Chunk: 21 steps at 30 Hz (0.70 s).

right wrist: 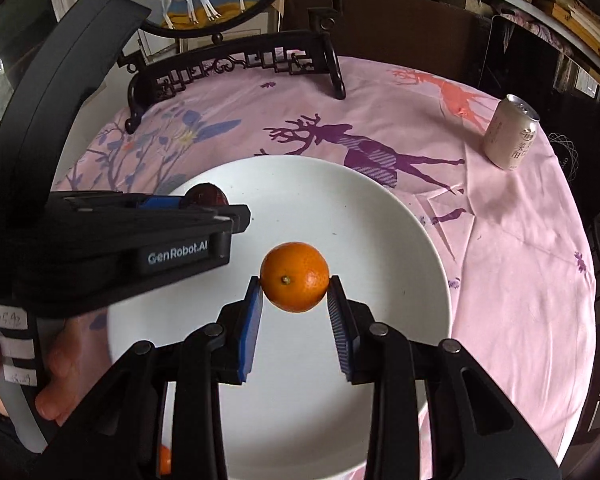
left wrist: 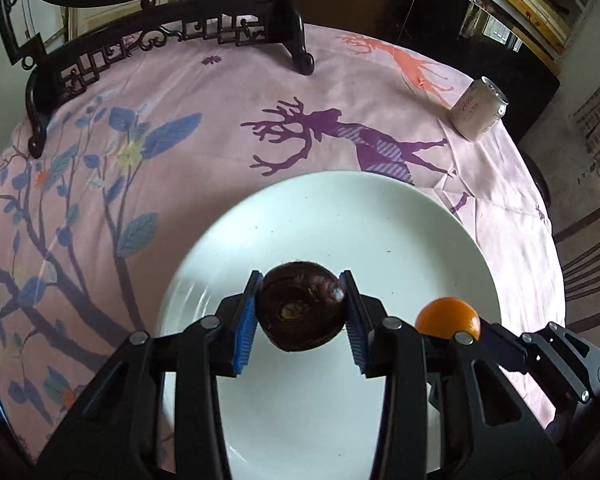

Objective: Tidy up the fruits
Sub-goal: 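Carry both fruits over the white plate and open both grippers, then grasp a large orange with the right gripper while the left gripper grasps a tangerine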

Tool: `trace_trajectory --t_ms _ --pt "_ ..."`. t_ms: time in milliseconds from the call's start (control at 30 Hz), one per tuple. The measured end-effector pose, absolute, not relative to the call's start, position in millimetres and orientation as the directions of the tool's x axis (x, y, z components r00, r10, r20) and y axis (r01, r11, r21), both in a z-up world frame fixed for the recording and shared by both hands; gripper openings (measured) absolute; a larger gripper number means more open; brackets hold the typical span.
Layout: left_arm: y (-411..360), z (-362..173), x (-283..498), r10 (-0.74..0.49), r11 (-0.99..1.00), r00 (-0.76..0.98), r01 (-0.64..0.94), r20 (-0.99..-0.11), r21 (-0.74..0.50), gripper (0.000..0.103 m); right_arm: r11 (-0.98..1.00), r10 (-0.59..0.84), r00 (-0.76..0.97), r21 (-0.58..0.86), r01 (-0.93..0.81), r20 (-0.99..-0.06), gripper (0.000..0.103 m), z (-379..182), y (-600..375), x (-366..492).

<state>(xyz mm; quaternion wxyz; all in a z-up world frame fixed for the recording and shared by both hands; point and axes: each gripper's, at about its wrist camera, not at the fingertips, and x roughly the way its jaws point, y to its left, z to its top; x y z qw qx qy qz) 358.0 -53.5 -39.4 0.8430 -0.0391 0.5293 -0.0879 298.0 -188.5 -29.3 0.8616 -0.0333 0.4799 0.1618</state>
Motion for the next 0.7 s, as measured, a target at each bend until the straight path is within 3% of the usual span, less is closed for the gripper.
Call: trace_trajectory --t_ms 200,233,300,333,367,467,600,633,700 --pt "-58.1 -46.0 370.9 -0.175 0.984 0.418 0.111 -0.891 -0.141 0.044 0.950 0.228 0.457 0.092 -0.299 -0.860 0.034 -47.6 -187.9 316.1" --pt "-55.8 -40.6 370.3 -0.178 0.984 0.433 0.108 -0.884 -0.145 0.064 0.951 0.223 0.462 0.088 -0.296 -0.858 0.037 -47.2 -188.0 315.1" --pt "-52.0 -22.4 362.4 -0.182 0.983 0.482 0.110 -0.857 -0.146 0.089 0.959 0.178 0.500 0.034 -0.283 -0.848 0.046 -39.3 -188.5 307.0" --pt "-50.3 -12.2 355.9 -0.181 0.983 0.511 0.116 -0.840 -0.142 0.090 0.961 0.153 0.531 0.001 -0.276 -0.833 0.058 -31.8 -189.0 299.4" --pt "-48.8 -0.9 346.9 -0.190 0.981 0.530 0.131 -0.826 -0.142 0.091 0.963 0.134 0.568 -0.028 -0.269 -0.812 0.063 -22.6 -189.6 289.6" --pt "-42.3 27.0 310.3 -0.211 0.976 0.562 0.161 -0.799 -0.145 0.096 0.968 0.088 0.623 -0.081 -0.238 -0.778 0.063 1.6 -192.9 259.6" --pt "-26.7 46.9 230.8 -0.195 0.979 0.622 0.175 -0.758 -0.108 0.100 0.977 0.119 0.627 -0.022 -0.213 -0.770 0.065 18.7 -200.1 194.5" --pt "-24.2 47.1 212.9 -0.195 0.978 0.631 0.180 -0.751 -0.102 0.101 0.979 0.127 0.626 -0.003 -0.202 -0.769 0.069 18.2 -200.6 178.7" --pt "-17.5 45.4 176.4 -0.198 0.977 0.647 0.188 -0.736 -0.098 0.101 0.985 0.137 0.649 0.031 -0.172 -0.749 0.092 15.6 -200.5 147.6"
